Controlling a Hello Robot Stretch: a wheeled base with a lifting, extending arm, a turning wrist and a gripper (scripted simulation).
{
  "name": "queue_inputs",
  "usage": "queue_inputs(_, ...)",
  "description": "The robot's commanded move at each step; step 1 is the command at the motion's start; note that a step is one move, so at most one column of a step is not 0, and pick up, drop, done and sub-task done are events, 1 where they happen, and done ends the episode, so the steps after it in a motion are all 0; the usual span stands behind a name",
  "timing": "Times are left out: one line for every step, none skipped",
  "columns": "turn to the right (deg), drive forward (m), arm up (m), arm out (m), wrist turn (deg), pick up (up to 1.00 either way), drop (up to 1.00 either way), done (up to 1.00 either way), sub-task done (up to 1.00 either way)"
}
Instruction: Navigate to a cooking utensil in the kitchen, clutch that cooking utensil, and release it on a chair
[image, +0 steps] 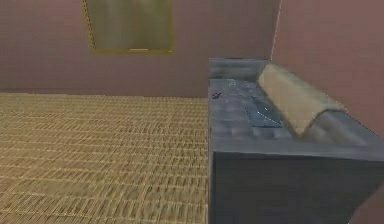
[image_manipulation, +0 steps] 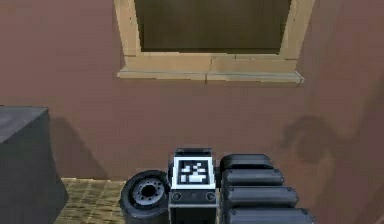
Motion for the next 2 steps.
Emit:
queue_inputs(0.0, 0.05, 0.00, 0.00, 0.0, 0.00, 0.00, 0.00, 0.00)
queue_inputs(3.0, 0.00, 0.00, 0.00, 0.0, 0.00, 0.00, 0.00, 0.00)
